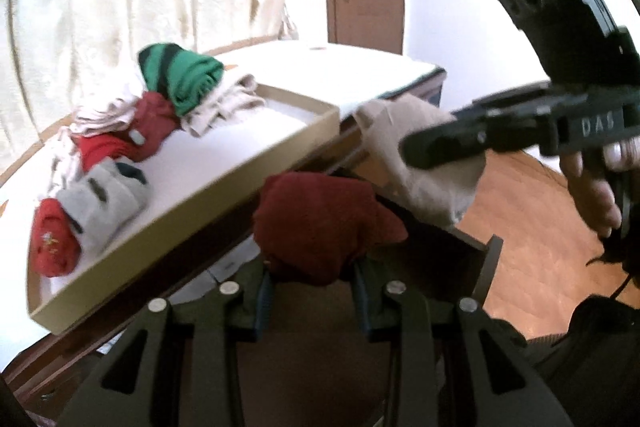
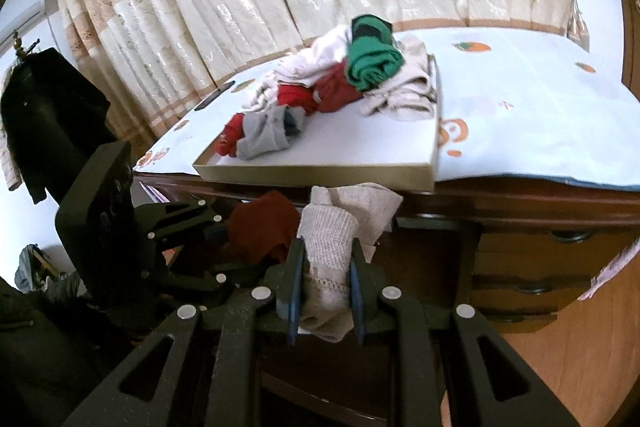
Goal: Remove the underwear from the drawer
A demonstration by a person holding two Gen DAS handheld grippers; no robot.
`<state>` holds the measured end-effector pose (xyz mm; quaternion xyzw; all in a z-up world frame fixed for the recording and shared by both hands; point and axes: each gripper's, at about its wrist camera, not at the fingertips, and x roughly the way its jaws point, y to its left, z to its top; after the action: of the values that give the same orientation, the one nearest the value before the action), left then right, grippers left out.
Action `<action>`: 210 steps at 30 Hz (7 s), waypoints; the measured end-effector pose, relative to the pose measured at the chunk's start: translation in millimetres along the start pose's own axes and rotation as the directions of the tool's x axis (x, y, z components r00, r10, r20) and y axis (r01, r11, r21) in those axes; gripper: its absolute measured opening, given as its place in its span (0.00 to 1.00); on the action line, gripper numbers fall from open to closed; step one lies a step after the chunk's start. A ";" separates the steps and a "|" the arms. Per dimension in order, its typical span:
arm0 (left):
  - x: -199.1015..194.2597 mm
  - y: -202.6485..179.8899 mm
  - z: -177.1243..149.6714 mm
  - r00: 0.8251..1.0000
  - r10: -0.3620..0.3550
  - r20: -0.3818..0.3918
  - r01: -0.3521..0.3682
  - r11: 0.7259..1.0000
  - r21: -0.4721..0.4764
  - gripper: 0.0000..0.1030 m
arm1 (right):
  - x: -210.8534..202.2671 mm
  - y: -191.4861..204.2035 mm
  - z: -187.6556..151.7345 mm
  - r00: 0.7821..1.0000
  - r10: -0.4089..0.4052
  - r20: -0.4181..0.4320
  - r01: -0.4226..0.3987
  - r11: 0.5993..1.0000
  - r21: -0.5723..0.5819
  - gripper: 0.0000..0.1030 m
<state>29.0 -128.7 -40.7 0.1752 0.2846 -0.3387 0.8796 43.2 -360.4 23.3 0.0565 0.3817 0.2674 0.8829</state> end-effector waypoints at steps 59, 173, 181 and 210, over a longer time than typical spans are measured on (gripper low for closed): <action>-44.6 54.1 77.3 0.927 0.335 0.166 -0.304 0.934 -0.185 0.31 | -13.0 35.2 76.4 0.970 -0.023 0.241 0.051 0.993 -0.109 0.22; 2.4 75.5 62.1 0.934 0.356 0.023 -0.338 0.905 -0.259 0.90 | 55.1 18.3 86.5 0.956 -0.265 0.122 0.277 0.956 -0.094 0.61; -27.5 67.6 42.5 0.898 0.434 0.072 -0.394 0.866 -0.307 0.97 | 25.6 47.4 63.7 0.910 -0.309 0.276 0.351 0.929 -0.115 0.64; -60.2 65.1 22.0 0.863 0.497 0.089 -0.431 0.818 -0.380 0.99 | 3.0 75.7 39.3 0.915 -0.247 0.320 0.302 0.944 -0.134 0.66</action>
<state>46.1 -63.7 21.2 0.0491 0.2055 -0.0723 0.9747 40.0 -290.4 72.0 -0.0384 0.2220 0.1623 0.9607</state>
